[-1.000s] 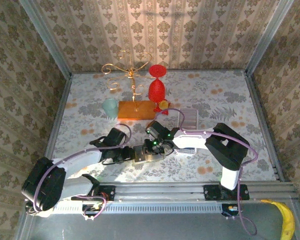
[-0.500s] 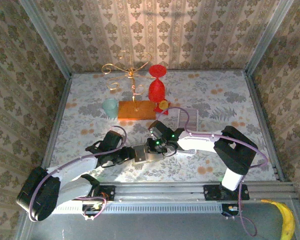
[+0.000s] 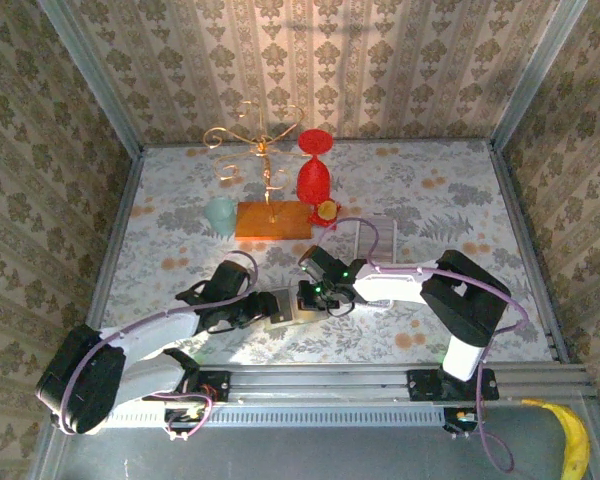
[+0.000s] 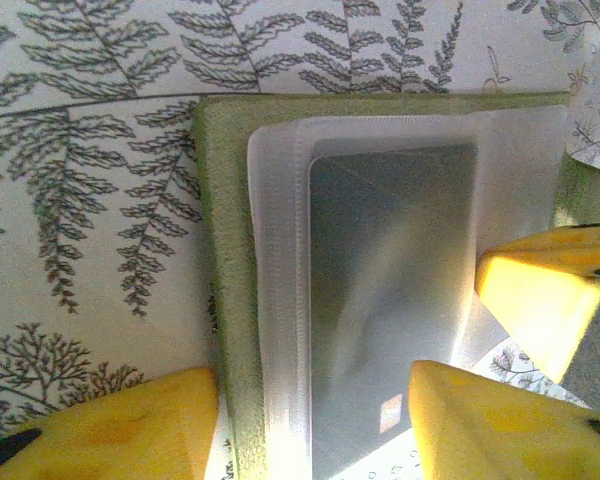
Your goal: Put the credit cards into the card holder
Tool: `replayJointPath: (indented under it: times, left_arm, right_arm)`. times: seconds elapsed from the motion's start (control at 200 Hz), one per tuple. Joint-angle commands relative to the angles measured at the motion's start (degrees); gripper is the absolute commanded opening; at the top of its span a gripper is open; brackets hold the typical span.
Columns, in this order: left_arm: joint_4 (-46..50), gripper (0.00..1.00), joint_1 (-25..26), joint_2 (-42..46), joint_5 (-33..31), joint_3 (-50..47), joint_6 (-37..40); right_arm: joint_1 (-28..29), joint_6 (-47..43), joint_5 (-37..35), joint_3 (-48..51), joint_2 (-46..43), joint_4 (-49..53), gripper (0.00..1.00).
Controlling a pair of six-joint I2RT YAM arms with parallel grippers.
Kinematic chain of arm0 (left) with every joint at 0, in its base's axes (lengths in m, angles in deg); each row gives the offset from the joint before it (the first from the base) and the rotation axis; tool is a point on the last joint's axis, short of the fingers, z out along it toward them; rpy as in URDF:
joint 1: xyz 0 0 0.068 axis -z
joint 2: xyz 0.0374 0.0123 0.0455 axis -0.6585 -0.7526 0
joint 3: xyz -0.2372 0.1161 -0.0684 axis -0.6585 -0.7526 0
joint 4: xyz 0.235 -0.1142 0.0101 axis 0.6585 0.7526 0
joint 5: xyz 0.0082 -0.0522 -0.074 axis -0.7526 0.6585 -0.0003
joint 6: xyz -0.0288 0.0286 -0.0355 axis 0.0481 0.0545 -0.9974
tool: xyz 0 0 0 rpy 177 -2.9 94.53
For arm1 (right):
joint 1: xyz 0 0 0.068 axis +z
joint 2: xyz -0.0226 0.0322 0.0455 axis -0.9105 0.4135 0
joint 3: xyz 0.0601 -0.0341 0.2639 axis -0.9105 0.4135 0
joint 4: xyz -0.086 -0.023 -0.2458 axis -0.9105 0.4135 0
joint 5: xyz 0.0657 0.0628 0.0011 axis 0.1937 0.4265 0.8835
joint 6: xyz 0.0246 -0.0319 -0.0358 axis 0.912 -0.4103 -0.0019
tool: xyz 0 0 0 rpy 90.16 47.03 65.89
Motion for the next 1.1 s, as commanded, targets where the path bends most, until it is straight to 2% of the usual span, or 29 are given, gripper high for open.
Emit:
replayJointPath:
  times: [0.0, 0.14, 0.295, 0.605, 0.895, 1.095]
  left_arm:
    - [2.99, 0.56, 1.09, -0.61, -2.61, 0.06, -0.34]
    - [0.97, 0.56, 3.62, -3.94, -3.13, 1.2, -1.63]
    - [-2.03, 0.56, 4.23, -4.51, -1.74, 1.68, -3.83]
    - [-11.45, 0.57, 4.33, 0.84, 0.16, -0.77, -10.04]
    - [-8.51, 0.61, 4.29, 10.01, -3.91, -2.45, -10.5]
    - [-13.03, 0.62, 4.47, 9.3, -3.97, -3.47, -11.39]
  right_arm:
    - [-0.15, -0.13, -2.15, 1.67, 1.04, 2.3, 0.0]
    - [-0.15, 0.18, -2.01, 2.72, 0.77, 1.4, 0.0]
    - [-0.11, 0.68, -1.62, 3.61, 0.7, -0.06, 0.0]
    - [-0.21, 2.09, -0.27, 5.01, 0.59, -3.63, 0.0]
    - [-0.2, 2.86, 0.12, 5.73, 0.37, -5.29, 0.0]
    - [-0.21, 2.86, 0.32, 6.25, -0.77, -6.8, 0.0]
